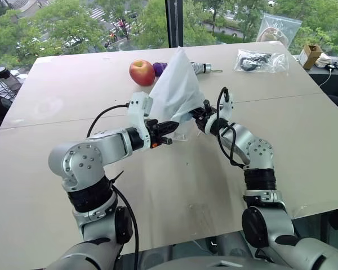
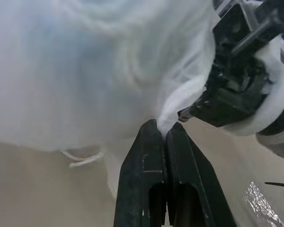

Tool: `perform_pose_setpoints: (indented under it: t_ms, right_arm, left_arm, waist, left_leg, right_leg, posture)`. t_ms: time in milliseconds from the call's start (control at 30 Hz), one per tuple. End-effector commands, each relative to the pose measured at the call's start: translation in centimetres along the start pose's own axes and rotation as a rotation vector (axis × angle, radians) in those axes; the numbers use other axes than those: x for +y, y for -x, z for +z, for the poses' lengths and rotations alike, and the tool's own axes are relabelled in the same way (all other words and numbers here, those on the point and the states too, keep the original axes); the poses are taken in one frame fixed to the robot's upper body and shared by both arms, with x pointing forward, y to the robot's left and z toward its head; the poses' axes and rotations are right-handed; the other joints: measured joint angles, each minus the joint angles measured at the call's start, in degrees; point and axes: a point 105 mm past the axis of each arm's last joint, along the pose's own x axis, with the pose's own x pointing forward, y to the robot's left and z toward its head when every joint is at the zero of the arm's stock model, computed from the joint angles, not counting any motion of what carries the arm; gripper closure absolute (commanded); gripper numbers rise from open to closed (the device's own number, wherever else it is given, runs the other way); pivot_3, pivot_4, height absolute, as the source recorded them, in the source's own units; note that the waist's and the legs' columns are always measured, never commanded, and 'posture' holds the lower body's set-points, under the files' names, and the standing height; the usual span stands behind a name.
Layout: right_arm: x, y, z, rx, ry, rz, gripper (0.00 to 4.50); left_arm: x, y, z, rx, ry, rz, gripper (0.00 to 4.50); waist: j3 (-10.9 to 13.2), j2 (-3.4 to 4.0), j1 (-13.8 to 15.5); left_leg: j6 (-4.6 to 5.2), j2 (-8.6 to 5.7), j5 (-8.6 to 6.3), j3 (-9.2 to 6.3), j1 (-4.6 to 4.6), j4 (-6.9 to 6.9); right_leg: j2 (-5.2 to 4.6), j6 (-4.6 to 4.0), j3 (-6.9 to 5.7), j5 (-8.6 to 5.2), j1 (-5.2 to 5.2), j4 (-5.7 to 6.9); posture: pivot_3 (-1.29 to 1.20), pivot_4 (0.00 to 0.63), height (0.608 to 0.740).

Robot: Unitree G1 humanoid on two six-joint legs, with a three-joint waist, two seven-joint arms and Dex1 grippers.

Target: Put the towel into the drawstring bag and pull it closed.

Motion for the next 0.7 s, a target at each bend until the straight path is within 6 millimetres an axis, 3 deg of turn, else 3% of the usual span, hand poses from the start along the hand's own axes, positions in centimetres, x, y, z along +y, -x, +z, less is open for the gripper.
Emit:
perform_pose_setpoints:
  t_ms: [33,133,267,500,600,700]
  right_arm:
    - [6.6,-1.8,-4.3,0.088,-0.156,0.187,2.40]
    - [5.0,-1.4,-4.8,0.123,-0.017,0.118,0.92]
    - [2.0,-0.6,-4.7,0.157,0.161,-0.003,0.92]
    - [1.9,1.6,-5.1,0.245,0.417,0.067,0.92]
    - [2.7,3.3,-5.4,0.284,0.632,0.178,0.92]
    - [3.4,6.3,-5.6,0.280,1.018,0.396,0.92]
  left_arm:
    - [0.0,0.5,1.1,-0.039,-0.021,0.003,4.50]
    - [1.2,0.9,2.0,-0.070,-0.010,0.054,4.50]
    - [2.8,1.6,3.7,-0.129,0.030,0.107,4.50]
    - [3.9,1.6,4.6,-0.160,0.046,0.157,4.50]
    - [3.9,1.5,4.7,-0.160,0.042,0.159,4.50]
    - [3.8,1.3,4.6,-0.155,0.039,0.157,4.50]
  waist:
    - [0.00,0.00,-0.01]
    - [0.00,0.01,-0.21]
    - [0.00,0.01,-0.16]
    - [0.00,0.00,0.20]
    - [0.00,0.00,0.21]
    - [0.01,0.01,0.20]
  left_leg:
    - [0.00,0.00,0.00,0.00,0.00,-0.01]
    - [0.00,0.05,0.00,0.04,0.00,-0.01]
    - [0.00,0.12,0.00,0.01,0.02,-0.01]
    - [0.01,0.06,0.00,0.04,-0.06,0.00]
    - [0.01,0.04,0.00,0.03,-0.07,0.00]
    - [0.01,0.03,-0.01,0.00,-0.09,0.00]
  right_leg:
    - [0.00,0.00,0.00,0.00,0.00,0.00]
    - [0.05,0.00,0.00,0.00,-0.01,0.00]
    - [0.13,0.00,-0.04,0.00,0.00,0.01]
    - [0.06,0.01,-0.03,0.00,0.00,-0.08]
    - [0.05,0.01,-0.04,0.00,0.00,-0.10]
    - [0.06,0.03,-0.09,-0.02,0.01,-0.14]
  posture:
    - [0.00,0.150,0.740]
    - [0.00,0.150,0.740]
    - [0.00,0.150,0.740]
    - [0.00,0.150,0.740]
    - [0.00,0.150,0.740]
    - [0.00,0.150,0.740]
